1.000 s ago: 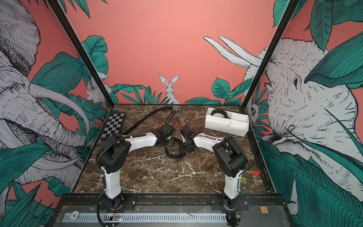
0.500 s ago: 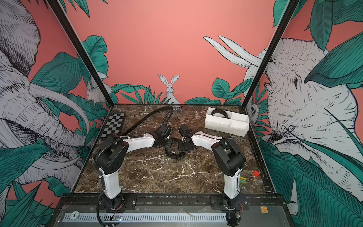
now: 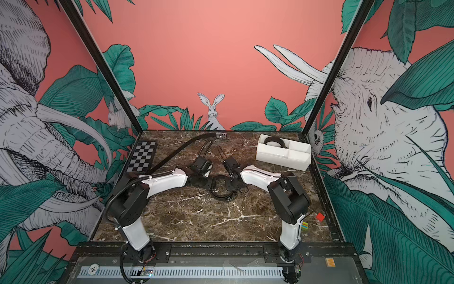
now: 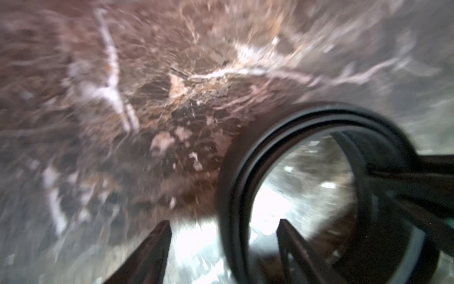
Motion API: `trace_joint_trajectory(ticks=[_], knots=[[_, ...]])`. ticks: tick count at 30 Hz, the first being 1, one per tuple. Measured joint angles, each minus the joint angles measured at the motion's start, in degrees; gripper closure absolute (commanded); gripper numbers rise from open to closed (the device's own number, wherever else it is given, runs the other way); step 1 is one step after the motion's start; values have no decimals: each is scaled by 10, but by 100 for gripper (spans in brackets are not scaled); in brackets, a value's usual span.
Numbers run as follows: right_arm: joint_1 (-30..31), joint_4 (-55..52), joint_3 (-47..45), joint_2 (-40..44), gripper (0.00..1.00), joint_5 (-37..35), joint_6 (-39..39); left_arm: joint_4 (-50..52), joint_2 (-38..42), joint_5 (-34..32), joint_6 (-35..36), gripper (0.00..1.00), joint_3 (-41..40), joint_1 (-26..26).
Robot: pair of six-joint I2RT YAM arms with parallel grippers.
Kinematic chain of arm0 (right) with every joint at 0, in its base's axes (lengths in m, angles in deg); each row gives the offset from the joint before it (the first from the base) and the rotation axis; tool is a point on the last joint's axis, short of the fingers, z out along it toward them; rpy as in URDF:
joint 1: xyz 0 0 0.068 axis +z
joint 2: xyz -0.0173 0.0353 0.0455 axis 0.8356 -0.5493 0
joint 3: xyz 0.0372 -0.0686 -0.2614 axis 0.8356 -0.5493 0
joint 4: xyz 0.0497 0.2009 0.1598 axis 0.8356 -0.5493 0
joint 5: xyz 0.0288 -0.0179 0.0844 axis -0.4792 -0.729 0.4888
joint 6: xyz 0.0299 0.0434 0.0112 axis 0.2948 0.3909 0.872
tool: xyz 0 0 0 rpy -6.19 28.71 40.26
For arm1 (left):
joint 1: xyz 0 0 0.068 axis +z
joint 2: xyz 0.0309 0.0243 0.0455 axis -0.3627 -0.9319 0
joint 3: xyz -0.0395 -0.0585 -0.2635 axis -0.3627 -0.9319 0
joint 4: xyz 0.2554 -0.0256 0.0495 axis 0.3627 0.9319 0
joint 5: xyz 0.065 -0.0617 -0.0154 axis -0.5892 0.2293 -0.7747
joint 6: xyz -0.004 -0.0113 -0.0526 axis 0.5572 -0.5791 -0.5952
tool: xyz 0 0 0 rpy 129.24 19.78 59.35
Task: Place the belts into the storage roll
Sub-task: Pick up the belt from the center of the board.
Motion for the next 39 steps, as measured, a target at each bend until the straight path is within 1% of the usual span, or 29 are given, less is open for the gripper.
trace_joint_trajectory(ticks=[4,8,11,14,19,22,27,34,39], knots=[[-7,-32,0,56,100,-47,-30,-7,71,5,-8,16,-2,8],[-30,-49,2,107,100,-76,-59,-14,109,4,-12,14,-9,19],[-63,-62,3,139,100,-90,-85,-14,117,2,-14,14,-27,25],[-99,-66,14,161,100,-110,-128,-14,117,0,-15,13,-48,28],[-155,-60,56,165,100,-141,-211,-14,113,0,-17,13,-67,31],[-184,-31,77,161,100,-151,-255,-18,108,0,-17,12,-71,31],[-223,52,89,135,100,-158,-317,-20,98,0,-17,12,-76,31],[-264,169,85,73,100,-157,-379,-21,92,-2,-17,11,-80,31],[-297,252,74,54,100,-148,-405,-22,80,-3,-17,11,-80,31]])
